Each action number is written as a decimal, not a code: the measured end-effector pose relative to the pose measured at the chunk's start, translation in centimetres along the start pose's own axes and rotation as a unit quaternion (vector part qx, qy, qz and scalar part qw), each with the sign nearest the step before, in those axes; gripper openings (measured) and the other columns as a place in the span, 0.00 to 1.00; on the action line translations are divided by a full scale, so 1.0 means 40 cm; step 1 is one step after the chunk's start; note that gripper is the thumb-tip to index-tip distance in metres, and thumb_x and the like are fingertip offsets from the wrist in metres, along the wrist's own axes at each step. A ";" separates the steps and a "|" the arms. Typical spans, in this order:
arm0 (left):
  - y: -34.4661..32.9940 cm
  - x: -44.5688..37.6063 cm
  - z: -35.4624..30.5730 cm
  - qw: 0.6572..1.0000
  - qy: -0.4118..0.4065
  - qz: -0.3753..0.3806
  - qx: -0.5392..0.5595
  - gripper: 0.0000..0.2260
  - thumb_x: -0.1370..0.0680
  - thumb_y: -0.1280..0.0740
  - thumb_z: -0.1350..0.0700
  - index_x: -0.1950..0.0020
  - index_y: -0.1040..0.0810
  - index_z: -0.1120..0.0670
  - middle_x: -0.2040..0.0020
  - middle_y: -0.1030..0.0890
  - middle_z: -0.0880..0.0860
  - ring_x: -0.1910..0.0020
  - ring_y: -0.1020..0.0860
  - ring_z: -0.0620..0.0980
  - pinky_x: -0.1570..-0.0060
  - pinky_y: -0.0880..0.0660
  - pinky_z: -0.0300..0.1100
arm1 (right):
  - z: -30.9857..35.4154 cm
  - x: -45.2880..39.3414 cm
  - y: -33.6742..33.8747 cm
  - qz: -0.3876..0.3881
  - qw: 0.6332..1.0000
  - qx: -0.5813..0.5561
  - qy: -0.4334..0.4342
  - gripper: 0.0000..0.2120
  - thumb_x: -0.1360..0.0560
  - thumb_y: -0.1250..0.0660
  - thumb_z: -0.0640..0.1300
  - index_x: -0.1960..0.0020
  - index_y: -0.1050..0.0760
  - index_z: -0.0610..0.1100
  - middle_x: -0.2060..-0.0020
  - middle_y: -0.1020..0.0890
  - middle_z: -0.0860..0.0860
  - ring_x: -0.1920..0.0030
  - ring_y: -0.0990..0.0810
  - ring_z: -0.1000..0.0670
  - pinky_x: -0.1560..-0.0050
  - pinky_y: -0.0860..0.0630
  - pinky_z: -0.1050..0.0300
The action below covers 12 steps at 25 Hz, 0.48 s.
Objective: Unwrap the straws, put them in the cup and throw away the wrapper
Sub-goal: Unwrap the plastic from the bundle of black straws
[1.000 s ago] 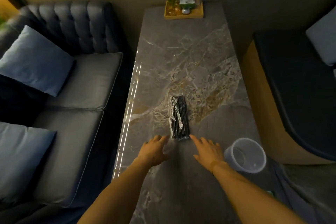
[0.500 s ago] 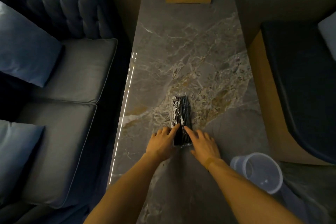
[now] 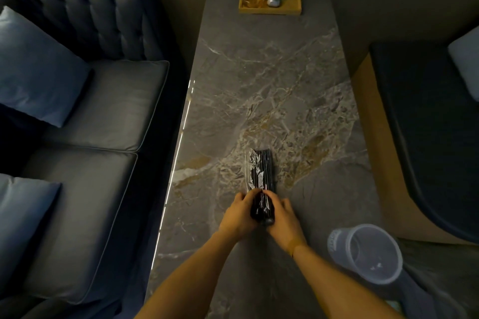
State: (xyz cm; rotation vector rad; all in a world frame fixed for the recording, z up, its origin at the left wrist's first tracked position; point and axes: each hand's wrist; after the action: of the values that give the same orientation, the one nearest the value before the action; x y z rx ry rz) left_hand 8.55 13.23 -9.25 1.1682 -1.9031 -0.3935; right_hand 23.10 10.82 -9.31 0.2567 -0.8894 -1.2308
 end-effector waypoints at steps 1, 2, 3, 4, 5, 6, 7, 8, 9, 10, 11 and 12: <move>0.000 0.012 0.000 1.000 -0.003 0.003 0.019 0.39 0.32 0.24 0.44 0.25 0.39 0.44 0.38 0.29 0.56 0.42 0.23 0.60 0.41 0.24 0.52 | -0.004 0.016 0.001 0.000 1.000 0.002 0.007 0.42 0.33 0.33 0.33 0.29 0.43 0.65 0.41 0.31 0.50 0.50 0.19 0.40 0.51 0.21 0.43; 0.000 0.027 -0.001 0.999 -0.010 0.002 0.037 0.39 0.33 0.23 0.45 0.26 0.37 0.44 0.39 0.28 0.56 0.42 0.23 0.59 0.40 0.25 0.50 | -0.008 0.032 0.002 -0.004 1.000 0.009 0.015 0.41 0.33 0.32 0.35 0.29 0.43 0.65 0.42 0.31 0.50 0.51 0.19 0.41 0.52 0.21 0.43; 0.000 0.042 -0.002 0.998 -0.019 0.000 0.052 0.38 0.34 0.23 0.46 0.27 0.35 0.45 0.39 0.26 0.56 0.42 0.23 0.58 0.41 0.25 0.48 | -0.011 0.049 0.004 -0.009 0.999 0.019 0.025 0.41 0.32 0.31 0.36 0.29 0.43 0.65 0.42 0.31 0.51 0.51 0.19 0.41 0.53 0.21 0.43; 0.003 0.055 -0.002 0.998 -0.030 -0.001 0.062 0.37 0.34 0.23 0.48 0.27 0.34 0.45 0.40 0.25 0.57 0.42 0.23 0.57 0.41 0.25 0.47 | -0.013 0.065 0.005 -0.015 0.999 0.027 0.035 0.41 0.32 0.30 0.38 0.29 0.43 0.65 0.42 0.31 0.51 0.51 0.19 0.42 0.54 0.20 0.44; 0.009 0.067 -0.003 0.997 -0.038 -0.001 0.071 0.36 0.34 0.22 0.51 0.28 0.32 0.47 0.39 0.24 0.57 0.42 0.23 0.57 0.42 0.24 0.48 | -0.014 0.080 0.008 -0.019 0.998 0.033 0.043 0.40 0.31 0.29 0.40 0.29 0.43 0.65 0.42 0.31 0.52 0.51 0.19 0.43 0.54 0.20 0.45; 0.020 0.082 -0.006 0.996 -0.042 0.003 0.084 0.35 0.34 0.23 0.53 0.29 0.31 0.47 0.39 0.23 0.57 0.43 0.23 0.56 0.43 0.23 0.49 | -0.013 0.099 0.013 -0.022 0.998 0.038 0.052 0.38 0.30 0.29 0.42 0.29 0.43 0.65 0.42 0.31 0.53 0.50 0.19 0.45 0.54 0.20 0.48; 0.035 0.099 -0.012 0.993 -0.040 0.013 0.106 0.34 0.34 0.23 0.56 0.30 0.30 0.48 0.39 0.23 0.57 0.46 0.22 0.54 0.45 0.22 0.50 | -0.011 0.118 0.020 -0.025 0.997 0.040 0.066 0.37 0.30 0.29 0.45 0.29 0.42 0.64 0.42 0.31 0.54 0.49 0.20 0.47 0.54 0.20 0.50; 0.054 0.117 -0.020 0.990 -0.035 0.029 0.136 0.33 0.34 0.24 0.59 0.30 0.29 0.48 0.40 0.22 0.57 0.50 0.21 0.52 0.48 0.21 0.49 | -0.008 0.137 0.029 -0.030 0.995 0.037 0.082 0.35 0.29 0.29 0.47 0.29 0.40 0.63 0.43 0.31 0.54 0.48 0.21 0.49 0.54 0.20 0.53; 0.073 0.134 -0.029 0.984 -0.029 0.049 0.169 0.31 0.33 0.24 0.60 0.31 0.28 0.48 0.42 0.21 0.56 0.54 0.21 0.50 0.54 0.20 0.47 | -0.004 0.154 0.039 -0.037 0.994 0.027 0.100 0.33 0.29 0.29 0.49 0.28 0.38 0.60 0.43 0.30 0.54 0.47 0.21 0.50 0.53 0.21 0.55; 0.093 0.154 -0.040 0.978 -0.026 0.070 0.196 0.29 0.32 0.25 0.59 0.33 0.27 0.46 0.44 0.21 0.54 0.57 0.20 0.49 0.58 0.20 0.44 | 0.002 0.171 0.052 -0.047 0.992 0.010 0.118 0.31 0.29 0.28 0.50 0.29 0.35 0.58 0.44 0.29 0.52 0.47 0.22 0.51 0.51 0.21 0.56; 0.112 0.173 -0.051 0.973 -0.026 0.084 0.213 0.26 0.31 0.26 0.57 0.35 0.26 0.43 0.46 0.21 0.52 0.58 0.20 0.48 0.60 0.20 0.40 | 0.010 0.187 0.067 -0.060 0.989 -0.011 0.138 0.29 0.29 0.27 0.50 0.30 0.32 0.54 0.45 0.27 0.51 0.47 0.22 0.51 0.50 0.22 0.58; 0.128 0.193 -0.063 0.971 -0.033 0.089 0.220 0.23 0.31 0.26 0.52 0.38 0.25 0.40 0.47 0.20 0.50 0.58 0.19 0.48 0.61 0.21 0.38 | 0.021 0.202 0.084 -0.077 0.984 -0.029 0.156 0.27 0.30 0.27 0.50 0.32 0.29 0.52 0.47 0.26 0.49 0.48 0.22 0.51 0.50 0.22 0.59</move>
State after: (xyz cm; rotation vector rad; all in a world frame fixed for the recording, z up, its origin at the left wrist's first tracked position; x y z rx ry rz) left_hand 5.98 9.75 -0.68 1.2576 -2.2015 0.0975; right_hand 25.35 5.05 -3.08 0.4644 -0.5684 -1.3127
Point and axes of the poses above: each hand's wrist, its own x-axis away from the middle knuckle, its own y-axis out of the back of the hand, z = x × y
